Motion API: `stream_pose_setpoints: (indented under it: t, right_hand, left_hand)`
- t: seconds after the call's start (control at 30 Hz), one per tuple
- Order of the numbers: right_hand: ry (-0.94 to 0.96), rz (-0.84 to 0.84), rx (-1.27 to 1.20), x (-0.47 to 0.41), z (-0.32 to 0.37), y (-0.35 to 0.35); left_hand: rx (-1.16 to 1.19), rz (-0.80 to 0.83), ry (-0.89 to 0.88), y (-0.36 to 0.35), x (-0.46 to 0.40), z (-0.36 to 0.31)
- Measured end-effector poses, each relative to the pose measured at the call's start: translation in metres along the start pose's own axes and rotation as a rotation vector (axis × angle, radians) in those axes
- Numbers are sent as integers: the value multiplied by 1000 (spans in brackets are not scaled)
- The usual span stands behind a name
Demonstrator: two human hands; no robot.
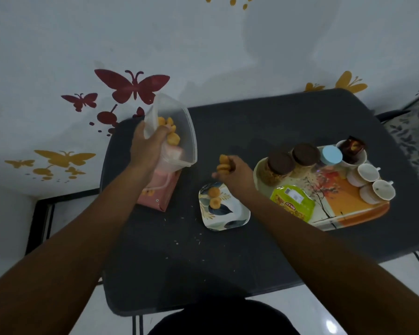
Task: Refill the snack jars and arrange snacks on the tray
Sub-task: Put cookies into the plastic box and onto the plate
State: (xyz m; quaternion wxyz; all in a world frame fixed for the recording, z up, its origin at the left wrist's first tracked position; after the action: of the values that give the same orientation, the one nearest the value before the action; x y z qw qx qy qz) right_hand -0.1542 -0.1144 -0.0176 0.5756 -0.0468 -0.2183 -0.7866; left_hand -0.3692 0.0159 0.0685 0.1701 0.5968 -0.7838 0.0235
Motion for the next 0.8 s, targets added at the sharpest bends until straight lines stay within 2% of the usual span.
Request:
stream_pose_setpoints:
  t: [0.07,0.1,0.17,0.27,0.37,0.43,0.57,0.8]
  right_hand:
    - [-124,183,119,8,-38,-18]
    - [-143,310,148,14,-49,-30]
    - [-100,425,381,19,-69,-48]
    - [-128,421,515,18,-84,-58]
    - [35,407,739,18,-83,-66]
    - [71,434,814,13,-86,-67]
    - [-11,428,779,13,-78,-66]
    - [-14,95,556,-1,-19,-47]
  left_hand:
    - [-11,-12,12,-2,5,10]
    - [-22,-13,21,-3,7,15]
    - [-43,-24,26,-5,10,24]
    - [-83,-43,21,-6,14,31]
    - [-100,-51,1,-6,12,32]
    - [-99,-48,-3,-5,11,31]
    - [-89,-22,-26,-2,10,23]
    - [29,-44,-49,17,2,1]
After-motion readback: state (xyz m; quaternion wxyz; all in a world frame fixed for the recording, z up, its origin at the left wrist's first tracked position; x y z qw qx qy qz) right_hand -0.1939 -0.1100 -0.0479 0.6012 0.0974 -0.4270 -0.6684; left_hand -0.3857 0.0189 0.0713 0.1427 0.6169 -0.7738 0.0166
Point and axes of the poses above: each hand's wrist, its own x-axis away from the middle knuckle, its own y-axis out of the back of the hand, z = x × y, the point moved 5 cm from there along -x, towards the middle knuckle, and after that the axes turned 9 degrees about z, right-handed, at the moved point
